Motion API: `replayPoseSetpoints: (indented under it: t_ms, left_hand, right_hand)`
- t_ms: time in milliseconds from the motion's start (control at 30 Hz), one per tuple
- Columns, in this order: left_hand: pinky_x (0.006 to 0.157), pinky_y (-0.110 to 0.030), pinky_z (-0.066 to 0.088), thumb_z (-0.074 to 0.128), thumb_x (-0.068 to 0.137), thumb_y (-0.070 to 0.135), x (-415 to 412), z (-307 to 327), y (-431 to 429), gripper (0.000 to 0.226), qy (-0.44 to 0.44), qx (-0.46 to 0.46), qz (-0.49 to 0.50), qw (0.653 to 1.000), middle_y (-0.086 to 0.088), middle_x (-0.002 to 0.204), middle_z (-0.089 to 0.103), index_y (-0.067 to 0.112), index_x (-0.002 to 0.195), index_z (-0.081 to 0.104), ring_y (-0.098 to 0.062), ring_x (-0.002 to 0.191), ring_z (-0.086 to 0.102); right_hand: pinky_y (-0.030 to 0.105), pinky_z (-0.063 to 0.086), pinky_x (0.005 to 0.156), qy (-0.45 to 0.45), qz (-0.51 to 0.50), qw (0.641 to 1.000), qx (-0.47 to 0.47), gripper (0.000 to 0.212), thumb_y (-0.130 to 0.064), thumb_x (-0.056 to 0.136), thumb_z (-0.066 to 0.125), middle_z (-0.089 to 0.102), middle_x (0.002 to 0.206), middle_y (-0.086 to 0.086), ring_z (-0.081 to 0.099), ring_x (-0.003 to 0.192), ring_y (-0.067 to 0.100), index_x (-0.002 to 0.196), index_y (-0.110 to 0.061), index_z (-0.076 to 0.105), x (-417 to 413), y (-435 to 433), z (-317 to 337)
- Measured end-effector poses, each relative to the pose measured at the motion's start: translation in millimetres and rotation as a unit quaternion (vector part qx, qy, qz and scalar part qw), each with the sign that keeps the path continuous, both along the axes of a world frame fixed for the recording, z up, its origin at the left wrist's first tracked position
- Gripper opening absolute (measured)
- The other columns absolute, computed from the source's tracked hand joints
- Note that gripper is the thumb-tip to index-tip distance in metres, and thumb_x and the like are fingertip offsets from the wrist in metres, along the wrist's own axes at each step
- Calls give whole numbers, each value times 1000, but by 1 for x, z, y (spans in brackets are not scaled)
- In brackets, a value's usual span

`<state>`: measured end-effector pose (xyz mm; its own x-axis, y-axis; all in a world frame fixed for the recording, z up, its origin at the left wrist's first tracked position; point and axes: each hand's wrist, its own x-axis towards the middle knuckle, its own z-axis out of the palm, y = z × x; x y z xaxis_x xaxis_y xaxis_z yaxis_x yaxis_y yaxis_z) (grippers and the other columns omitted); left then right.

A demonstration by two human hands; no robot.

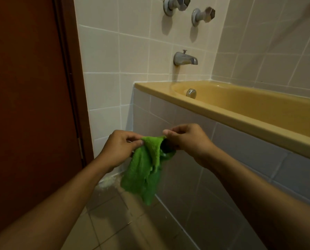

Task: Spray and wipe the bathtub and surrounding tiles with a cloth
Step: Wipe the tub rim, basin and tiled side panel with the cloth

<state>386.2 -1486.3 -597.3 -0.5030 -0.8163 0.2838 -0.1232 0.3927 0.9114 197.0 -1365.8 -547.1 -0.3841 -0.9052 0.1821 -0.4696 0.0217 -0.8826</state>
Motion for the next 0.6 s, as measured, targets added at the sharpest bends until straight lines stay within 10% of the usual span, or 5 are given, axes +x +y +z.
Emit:
replayPoseSetpoints:
  t_ms: [233,433,600]
  left_hand:
    - [56,-29,58,64,100,11,-17,21,2,12,60,136,23,989,-9,78,76,10,97,76,-17,67,73]
    - [59,-28,53,82,86,20,-26,23,-3,7,25,86,82,993,-4,76,76,14,82,80,-20,70,71]
    - [68,-23,52,86,81,22,-16,29,5,16,-58,-51,50,996,3,86,76,23,95,79,-10,81,70]
  right_hand:
    - [13,46,57,-49,18,998,31,31,-29,83,82,70,80,6,61,70,5,94,0,77,18,5,-5]
    - [33,54,60,4,-130,991,-30,22,-21,84,76,71,64,-1,69,63,16,62,-21,74,12,-11,-12]
    - [39,61,68,-128,-48,990,-23,11,-11,94,69,70,75,13,66,60,20,86,-5,74,7,-7,15]
